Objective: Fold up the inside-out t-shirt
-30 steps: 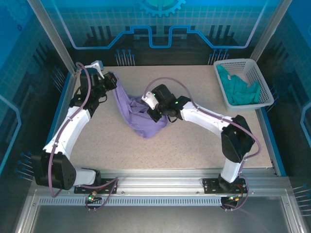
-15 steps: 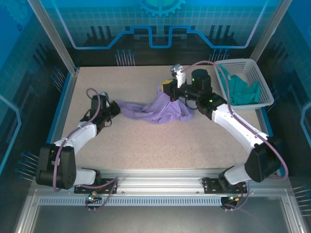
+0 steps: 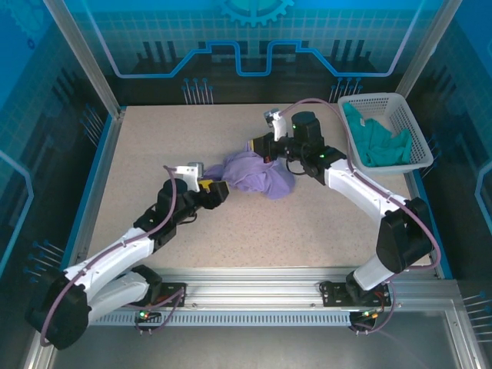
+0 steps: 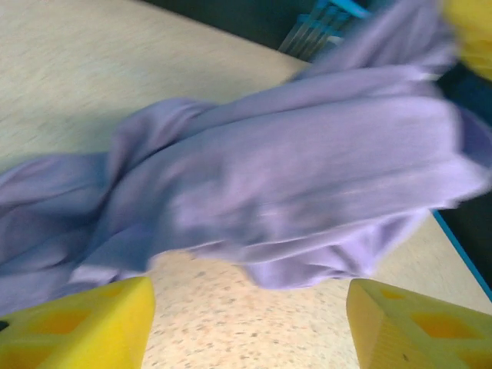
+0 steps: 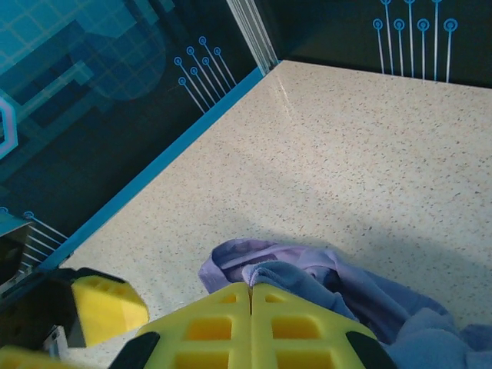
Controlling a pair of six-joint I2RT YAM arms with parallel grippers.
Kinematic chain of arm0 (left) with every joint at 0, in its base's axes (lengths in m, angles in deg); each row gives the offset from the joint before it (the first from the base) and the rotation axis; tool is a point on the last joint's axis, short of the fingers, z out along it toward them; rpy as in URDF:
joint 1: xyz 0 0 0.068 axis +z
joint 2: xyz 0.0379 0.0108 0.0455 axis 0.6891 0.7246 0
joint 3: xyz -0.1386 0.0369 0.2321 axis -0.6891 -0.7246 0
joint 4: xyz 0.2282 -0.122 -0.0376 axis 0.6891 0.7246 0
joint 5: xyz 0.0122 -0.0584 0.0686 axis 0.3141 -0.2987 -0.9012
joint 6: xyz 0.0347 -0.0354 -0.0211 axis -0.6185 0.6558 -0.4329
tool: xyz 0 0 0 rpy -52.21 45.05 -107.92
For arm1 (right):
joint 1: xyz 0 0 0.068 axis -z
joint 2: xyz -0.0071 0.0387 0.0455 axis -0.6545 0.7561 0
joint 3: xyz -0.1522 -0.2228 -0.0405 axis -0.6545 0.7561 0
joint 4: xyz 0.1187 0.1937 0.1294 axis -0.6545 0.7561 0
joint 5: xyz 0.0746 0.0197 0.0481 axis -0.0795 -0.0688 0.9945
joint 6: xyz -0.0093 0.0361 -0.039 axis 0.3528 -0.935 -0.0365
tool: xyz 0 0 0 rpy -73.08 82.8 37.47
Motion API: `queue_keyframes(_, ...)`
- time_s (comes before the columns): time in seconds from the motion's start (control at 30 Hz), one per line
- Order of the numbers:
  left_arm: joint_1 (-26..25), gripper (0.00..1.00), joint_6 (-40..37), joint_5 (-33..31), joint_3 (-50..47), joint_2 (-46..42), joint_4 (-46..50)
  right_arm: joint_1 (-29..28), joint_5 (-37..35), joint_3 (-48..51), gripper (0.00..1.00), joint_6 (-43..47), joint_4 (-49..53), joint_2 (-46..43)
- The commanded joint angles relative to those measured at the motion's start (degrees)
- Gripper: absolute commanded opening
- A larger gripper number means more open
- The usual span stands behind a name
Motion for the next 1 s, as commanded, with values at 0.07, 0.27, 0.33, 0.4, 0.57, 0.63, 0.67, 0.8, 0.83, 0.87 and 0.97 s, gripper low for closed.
queue_keyframes(0.07,-3.3,0.69,-7.9,1.9,6.6,4.9,-2.5,-2.1,-0.6,-3.5,0.0,-2.5,-0.1,0.3)
queue_keyframes(0.27,-3.9,0.54,-9.5,2.9,12.2,14.3,-4.5,-3.1,-0.5,-4.0,0.0,-2.7,0.3,0.7)
queue_keyframes(0.33,-3.9,0.35,-9.5,3.5,14.2,17.4,-4.6,-3.2,-0.8,-3.9,0.0,-2.7,0.3,0.5)
queue_keyframes(0.4,-4.1,0.14,-9.0,5.4,14.4,18.3,-5.4,-3.0,-2.4,-4.0,0.0,-2.3,0.9,-0.1)
queue_keyframes(0.57,-9.8,0.09,-15.7,5.5,8.2,15.8,-10.0,-0.6,-4.6,-7.2,0.0,-5.4,1.3,-0.5)
queue_keyframes(0.63,-13.3,0.09,-19.0,4.8,6.0,15.8,-10.8,0.0,-4.3,-9.9,0.0,-6.9,0.8,0.3)
queue_keyframes(0.67,-14.6,0.09,-20.2,4.3,5.4,16.2,-11.0,0.1,-4.0,-10.9,0.0,-7.6,0.4,0.7)
queue_keyframes(0.8,-19.3,0.13,-22.8,3.6,3.9,18.6,-11.2,0.6,-2.7,-15.4,0.0,-9.0,0.1,2.4)
queue_keyframes(0.83,-20.2,0.16,-23.1,3.6,3.4,19.0,-11.4,0.9,-2.5,-16.4,0.0,-9.1,0.6,2.6)
queue_keyframes(0.87,-21.1,0.17,-23.3,3.7,2.9,19.3,-11.6,1.3,-2.0,-17.3,0.0,-8.9,1.1,3.0)
queue_keyframes(0.97,-22.7,0.25,-23.4,5.3,1.8,20.0,-10.8,2.9,0.8,-20.1,0.0,-7.8,3.9,3.6)
